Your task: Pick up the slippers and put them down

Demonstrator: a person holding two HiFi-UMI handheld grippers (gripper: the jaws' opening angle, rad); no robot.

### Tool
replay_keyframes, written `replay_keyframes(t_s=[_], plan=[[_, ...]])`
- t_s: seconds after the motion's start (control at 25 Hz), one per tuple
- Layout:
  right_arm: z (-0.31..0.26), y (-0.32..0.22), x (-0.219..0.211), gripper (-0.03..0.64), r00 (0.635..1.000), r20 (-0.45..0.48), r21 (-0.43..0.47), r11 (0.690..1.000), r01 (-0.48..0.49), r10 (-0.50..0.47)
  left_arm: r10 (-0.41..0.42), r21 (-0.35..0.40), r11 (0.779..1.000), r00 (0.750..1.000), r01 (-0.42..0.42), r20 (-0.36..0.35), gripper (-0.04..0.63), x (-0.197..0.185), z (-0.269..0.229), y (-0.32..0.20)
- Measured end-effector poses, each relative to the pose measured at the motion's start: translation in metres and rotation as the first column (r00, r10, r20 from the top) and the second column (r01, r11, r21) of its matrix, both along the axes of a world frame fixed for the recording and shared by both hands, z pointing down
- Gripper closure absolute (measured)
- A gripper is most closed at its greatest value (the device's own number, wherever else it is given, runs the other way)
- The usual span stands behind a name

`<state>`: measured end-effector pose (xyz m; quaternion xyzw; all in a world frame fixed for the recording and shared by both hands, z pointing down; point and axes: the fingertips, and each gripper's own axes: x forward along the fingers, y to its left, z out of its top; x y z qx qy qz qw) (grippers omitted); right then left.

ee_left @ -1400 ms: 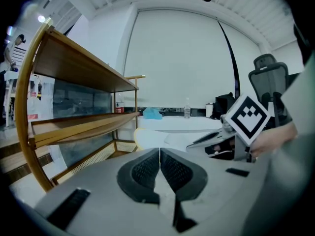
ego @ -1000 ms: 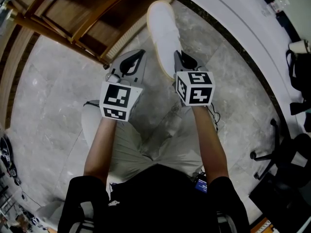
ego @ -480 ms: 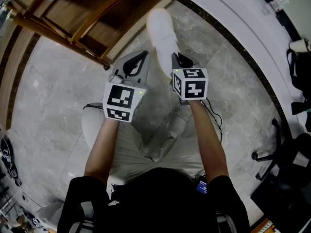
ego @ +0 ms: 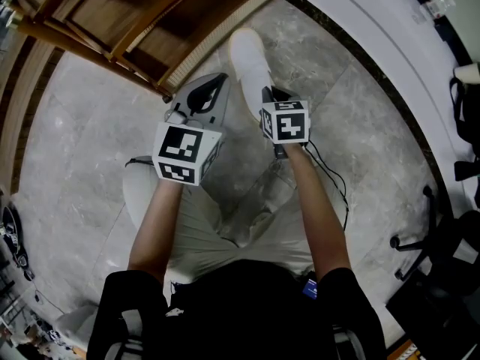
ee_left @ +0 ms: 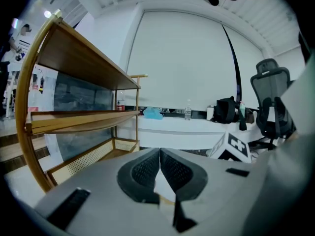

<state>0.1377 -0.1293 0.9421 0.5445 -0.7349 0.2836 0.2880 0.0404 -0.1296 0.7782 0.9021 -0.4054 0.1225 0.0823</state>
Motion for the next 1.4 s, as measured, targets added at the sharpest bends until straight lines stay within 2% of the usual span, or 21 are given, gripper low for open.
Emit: replay_keyframes(t_s=[0.12, 0.52, 0.72, 0.84, 1.0, 1.16, 1.4], plan=[[0.017, 0.005, 0.0, 0.6, 1.0, -0.014, -0.037, 0.999, -0.002, 0.002, 0.005, -0.01, 1.0, 1.0, -0.005, -0.03, 0.589, 0.0, -0.005, 0.001], [0.077, 0.026, -0.009, 0.6, 0.999, -0.031, -0.16, 0.987, 0.003, -0.008, 0.006, -0.01, 1.0, 1.0, -0.006, -0.015, 0.589, -0.003, 0.001, 0.003], [0.136, 0.035, -0.012, 0.6, 1.0, 0.008, -0.19, 0.982, -0.002, 0.003, 0.002, 0.027, 1.0, 0.999, -0.003, 0.048, 0.589, -0.008, 0.012, 0.0], [0.125, 0.046, -0.012, 0.6, 1.0, -0.014, -0.236, 0.971, -0.025, 0.022, -0.002, 0.037, 0.999, 0.999, 0.0, 0.054, 0.589, -0.009, 0.014, -0.002], [0.142, 0.054, -0.008, 0.6, 0.999, -0.024, -0.272, 0.961, -0.046, 0.041, 0.005, 0.033, 0.999, 0.998, -0.007, 0.06, 0.589, -0.008, 0.017, -0.004], [0.175, 0.063, -0.002, 0.6, 0.998, -0.049, -0.293, 0.955, -0.053, 0.041, 0.022, 0.015, 1.0, 0.998, -0.023, 0.052, 0.589, -0.005, 0.019, -0.003], [0.177, 0.073, -0.001, 0.6, 0.998, -0.053, -0.334, 0.941, -0.059, 0.044, 0.038, -0.03, 0.999, 0.998, -0.037, 0.049, 0.589, -0.001, 0.024, 0.0]])
